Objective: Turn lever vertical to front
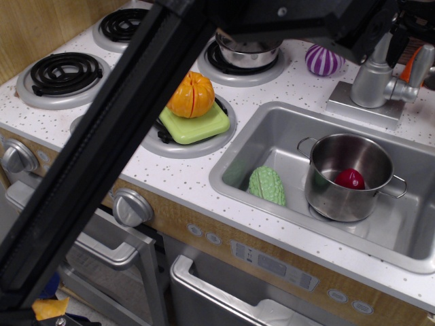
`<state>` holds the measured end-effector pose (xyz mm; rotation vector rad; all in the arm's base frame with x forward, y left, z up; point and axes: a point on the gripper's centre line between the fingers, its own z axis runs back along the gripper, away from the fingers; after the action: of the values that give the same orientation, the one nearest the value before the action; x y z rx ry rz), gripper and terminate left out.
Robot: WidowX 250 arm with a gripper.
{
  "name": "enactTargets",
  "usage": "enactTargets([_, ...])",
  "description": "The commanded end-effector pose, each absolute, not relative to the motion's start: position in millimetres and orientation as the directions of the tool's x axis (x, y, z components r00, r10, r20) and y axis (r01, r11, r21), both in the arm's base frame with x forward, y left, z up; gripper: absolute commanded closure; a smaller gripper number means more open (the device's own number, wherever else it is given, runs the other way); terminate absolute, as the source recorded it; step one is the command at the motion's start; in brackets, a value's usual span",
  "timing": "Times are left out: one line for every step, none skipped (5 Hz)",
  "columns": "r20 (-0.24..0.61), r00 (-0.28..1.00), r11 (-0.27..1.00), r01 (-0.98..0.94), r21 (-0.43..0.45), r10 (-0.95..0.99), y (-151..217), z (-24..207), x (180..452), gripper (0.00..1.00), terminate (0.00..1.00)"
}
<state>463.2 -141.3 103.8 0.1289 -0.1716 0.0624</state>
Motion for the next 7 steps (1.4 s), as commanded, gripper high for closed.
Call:
enactTargets([0.174,0.983,0.99,-0.073,0.123,0.051,-141,104,463,0.0,0.0])
enactTargets([0.232,0.97,0.987,-0.107,0.119,0.077,-144,107,471,0.0,0.0])
enactTargets([0.314,0.947,0.98,-0.118,0.157,0.064,-142,116,478,0.0,0.0])
enactTargets([0.385,0.922,0.976,-0.125,0.178,0.047,-143,131,488,0.0,0.0])
enactTargets([0.432,0.901,0.978,-0.116,0.174,0.03,-144,134,497,0.0,0.0])
enactTargets([0.457,0.889,0.981,-0.103,0.166,0.017,-146,135,503,0.0,0.0])
enactTargets([0.469,0.883,0.984,-0.089,0.156,0.006,-146,131,509,0.0,0.0])
